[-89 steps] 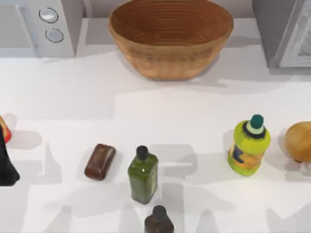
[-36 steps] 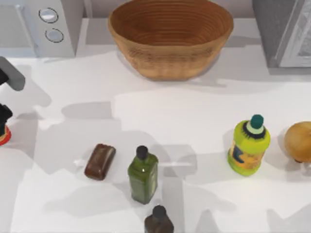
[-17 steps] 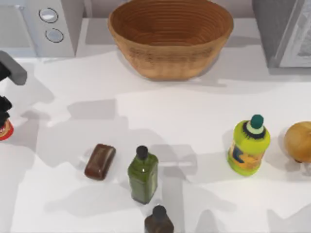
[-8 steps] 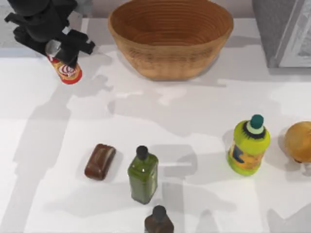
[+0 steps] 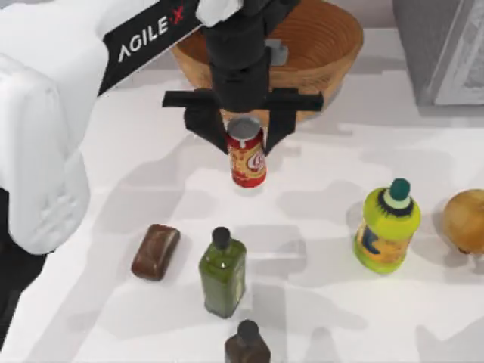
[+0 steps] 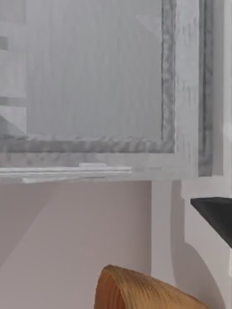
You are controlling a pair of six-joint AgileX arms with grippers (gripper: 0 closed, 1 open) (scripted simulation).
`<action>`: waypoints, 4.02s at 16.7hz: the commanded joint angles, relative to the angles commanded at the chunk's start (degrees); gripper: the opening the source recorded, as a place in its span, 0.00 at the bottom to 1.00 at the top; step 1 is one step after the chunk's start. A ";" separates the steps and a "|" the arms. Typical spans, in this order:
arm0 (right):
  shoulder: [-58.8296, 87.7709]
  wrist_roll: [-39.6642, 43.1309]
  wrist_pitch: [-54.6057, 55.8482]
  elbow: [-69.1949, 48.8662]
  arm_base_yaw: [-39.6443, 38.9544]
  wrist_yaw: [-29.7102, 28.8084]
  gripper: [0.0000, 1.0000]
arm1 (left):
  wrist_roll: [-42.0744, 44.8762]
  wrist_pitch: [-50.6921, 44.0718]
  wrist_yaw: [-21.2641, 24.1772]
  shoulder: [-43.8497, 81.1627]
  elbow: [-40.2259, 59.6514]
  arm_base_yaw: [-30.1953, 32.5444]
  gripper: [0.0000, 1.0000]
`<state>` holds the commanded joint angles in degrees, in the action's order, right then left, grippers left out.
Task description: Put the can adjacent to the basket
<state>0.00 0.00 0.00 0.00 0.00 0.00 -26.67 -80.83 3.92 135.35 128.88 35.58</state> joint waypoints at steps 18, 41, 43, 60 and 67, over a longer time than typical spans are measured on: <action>0.00 0.00 0.00 0.00 0.00 0.00 1.00 | -16.69 4.57 -6.42 6.52 8.23 9.22 0.00; 0.00 0.00 0.00 0.00 0.00 0.00 1.00 | -16.45 1.45 -3.46 8.16 3.99 9.42 0.83; 0.00 0.00 0.00 0.00 0.00 0.00 1.00 | -16.45 1.45 -3.46 8.16 3.99 9.42 0.98; 0.00 0.00 0.00 0.00 0.00 0.00 1.00 | -14.97 -9.54 -2.25 4.61 15.86 9.45 1.00; 0.00 0.00 0.00 0.00 0.00 0.00 1.00 | -16.40 -10.63 -3.38 11.17 19.18 9.38 1.00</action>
<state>0.00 0.00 0.00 0.00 0.00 0.00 -43.07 -91.45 0.54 146.53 148.05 44.96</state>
